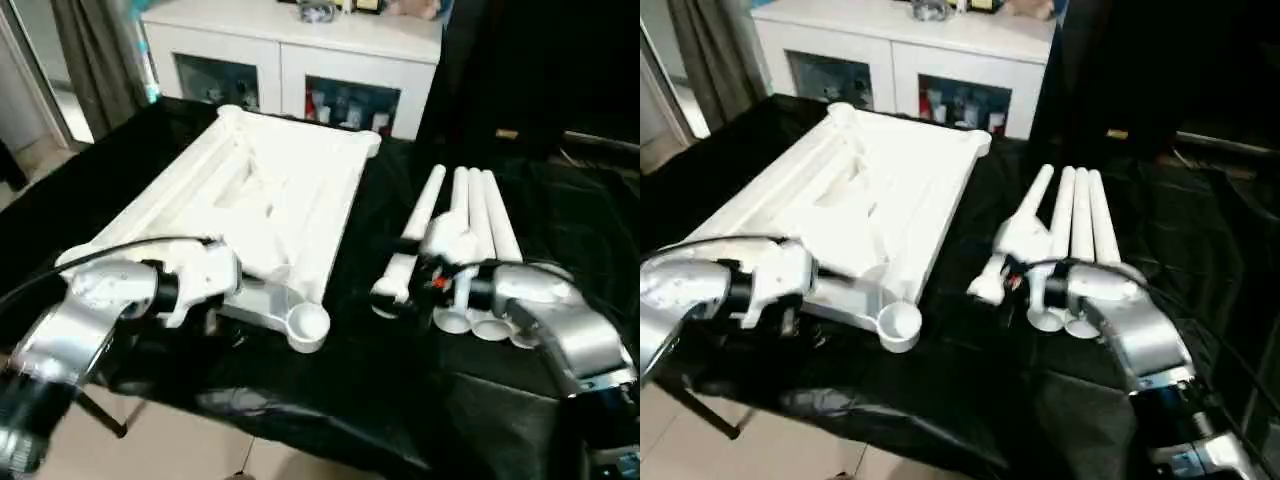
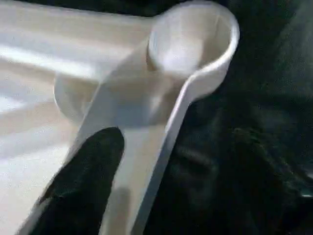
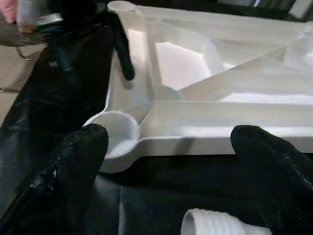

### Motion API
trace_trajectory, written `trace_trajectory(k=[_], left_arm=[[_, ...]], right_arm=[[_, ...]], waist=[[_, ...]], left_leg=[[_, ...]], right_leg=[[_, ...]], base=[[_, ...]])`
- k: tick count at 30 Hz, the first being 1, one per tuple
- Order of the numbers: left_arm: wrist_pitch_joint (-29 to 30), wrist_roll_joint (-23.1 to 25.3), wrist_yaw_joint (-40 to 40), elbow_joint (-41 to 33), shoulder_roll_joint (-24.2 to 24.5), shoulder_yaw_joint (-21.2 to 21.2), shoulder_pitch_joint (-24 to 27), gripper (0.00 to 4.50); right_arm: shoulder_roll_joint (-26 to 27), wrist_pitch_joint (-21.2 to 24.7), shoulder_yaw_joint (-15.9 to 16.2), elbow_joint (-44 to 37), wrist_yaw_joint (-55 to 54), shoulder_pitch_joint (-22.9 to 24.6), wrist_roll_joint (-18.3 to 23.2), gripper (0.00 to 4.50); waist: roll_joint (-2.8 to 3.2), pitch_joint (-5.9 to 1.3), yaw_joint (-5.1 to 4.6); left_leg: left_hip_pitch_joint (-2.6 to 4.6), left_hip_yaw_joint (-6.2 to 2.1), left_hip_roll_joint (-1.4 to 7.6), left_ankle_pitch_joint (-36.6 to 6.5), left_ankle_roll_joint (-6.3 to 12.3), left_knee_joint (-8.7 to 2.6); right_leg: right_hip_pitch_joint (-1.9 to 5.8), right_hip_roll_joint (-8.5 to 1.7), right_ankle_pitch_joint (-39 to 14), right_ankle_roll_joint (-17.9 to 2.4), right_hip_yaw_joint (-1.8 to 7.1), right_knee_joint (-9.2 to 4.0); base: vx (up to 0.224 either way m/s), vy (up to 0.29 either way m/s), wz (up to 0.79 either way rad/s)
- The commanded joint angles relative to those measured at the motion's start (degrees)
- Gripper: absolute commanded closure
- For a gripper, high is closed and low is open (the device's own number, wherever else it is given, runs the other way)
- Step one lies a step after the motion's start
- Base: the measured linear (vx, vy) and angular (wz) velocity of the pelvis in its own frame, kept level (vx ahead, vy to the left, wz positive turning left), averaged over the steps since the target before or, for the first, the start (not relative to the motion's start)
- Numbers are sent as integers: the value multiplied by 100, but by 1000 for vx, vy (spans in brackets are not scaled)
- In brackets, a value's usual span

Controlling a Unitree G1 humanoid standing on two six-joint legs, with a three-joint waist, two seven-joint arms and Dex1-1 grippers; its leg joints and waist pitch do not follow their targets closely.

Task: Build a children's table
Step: Move to table, then move table base

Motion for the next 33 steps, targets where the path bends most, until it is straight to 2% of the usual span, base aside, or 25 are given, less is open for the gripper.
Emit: trace_trajectory(k=[1,3,5,6,7,10,12,15,18,23,24,32,33], left_arm=[[-244,145,-208,338,-8,-120,-202,104],[-249,154,-268,457,-19,-141,-267,131],[-240,125,-433,625,-48,-174,-399,137],[-223,79,-550,696,-70,-182,-467,137],[-226,74,-570,716,-75,-186,-481,170],[-271,47,-797,1027,-170,-241,-695,174],[-340,74,-887,1217,-236,-262,-805,211],[-368,88,-982,1421,-334,-264,-933,235],[-317,172,-1015,1720,-453,-298,-1117,249],[-442,272,-976,1994,-554,-317,-1230,288],[-644,407,-870,2202,-599,-358,-1302,306],[-644,407,-870,2202,-599,-358,-1302,306],[-653,413,-865,2209,-600,-360,-1304,326]], right_arm=[[-77,112,76,-189,105,40,107,0],[-77,167,91,-230,136,51,149,0],[-79,291,141,-355,229,79,240,0],[-81,351,162,-428,267,89,287,0],[-81,358,164,-438,274,91,292,0],[-96,423,177,-527,347,115,290,0],[-114,441,176,-554,370,130,280,0],[-161,499,189,-627,396,178,289,0],[-224,580,210,-691,420,227,304,0],[-267,704,242,-777,510,264,370,0],[-278,717,259,-794,546,265,358,0],[-278,717,259,-794,546,265,358,0],[-278,717,260,-795,547,265,358,0]], waist=[[110,-355,17],[98,-353,10],[94,-336,11],[131,-333,12],[119,-325,15],[130,-309,12],[130,-293,8],[140,-309,15],[124,-317,28],[136,-318,28],[150,-307,24],[147,-303,29],[149,-303,30]], left_leg=[[15,-98,286,-208,143,-449],[15,-92,301,-187,164,-450],[12,-93,315,-345,144,-466],[26,-92,324,-438,113,-470],[31,-92,336,-510,90,-480],[44,-81,336,-659,13,-492],[44,-79,339,-770,-37,-502],[35,-81,350,-671,-48,-496],[30,-65,343,-550,12,-479],[11,-77,348,-496,52,-476],[14,-74,344,-529,62,-472],[29,-73,367,-610,13,-487],[28,-73,369,-603,14,-488]], right_leg=[[287,-485,751,-1336,300,-339],[279,-472,936,-1421,283,-324],[285,-489,778,-1480,277,-339],[278,-490,644,-1497,281,-350],[277,-497,528,-1513,282,-356],[264,-500,260,-1522,293,-383],[264,-509,90,-1511,299,-403],[278,-516,261,-1519,302,-381],[288,-513,463,-1557,300,-370],[308,-528,524,-1561,299,-365],[293,-515,442,-1563,295,-387],[286,-532,374,-1592,304,-383],[286,-532,380,-1592,303,-380]], base=[[0,0,0],[0,0,0],[0,0,0],[0,0,0],[0,0,0],[0,0,0],[0,0,0],[0,0,0],[0,0,0],[0,0,0],[0,0,0],[0,0,0],[0,0,0]])
